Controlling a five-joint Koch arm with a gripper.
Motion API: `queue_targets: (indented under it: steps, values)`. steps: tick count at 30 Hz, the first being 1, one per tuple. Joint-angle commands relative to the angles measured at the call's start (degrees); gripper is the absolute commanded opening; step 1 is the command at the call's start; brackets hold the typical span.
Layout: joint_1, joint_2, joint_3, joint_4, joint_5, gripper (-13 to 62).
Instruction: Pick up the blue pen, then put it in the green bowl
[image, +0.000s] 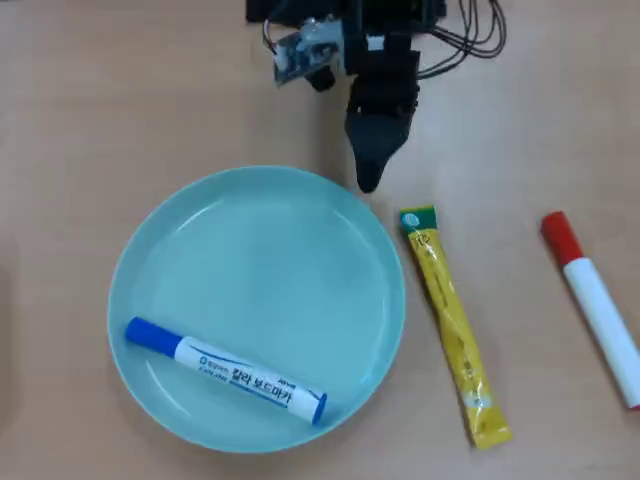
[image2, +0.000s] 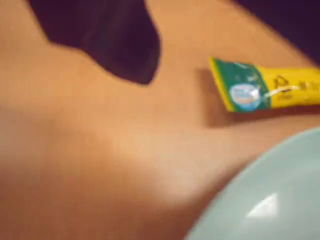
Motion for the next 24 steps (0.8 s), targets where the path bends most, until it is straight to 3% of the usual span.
queue_targets:
  steps: [1, 5, 13, 19, 24]
  values:
    - [-0.79, 5.01, -0.97, -0.35, -2.90, 47.6]
    - [-0.97, 8.88, 2.72, -0.44, -3.43, 40.3]
    - [-1.05, 24.08, 22.41, -9.32, -3.96, 39.2]
    - [-1.23, 24.43, 32.78, -18.46, -6.15, 38.8]
    - [-1.14, 24.52, 39.73, -24.79, -6.06, 30.4]
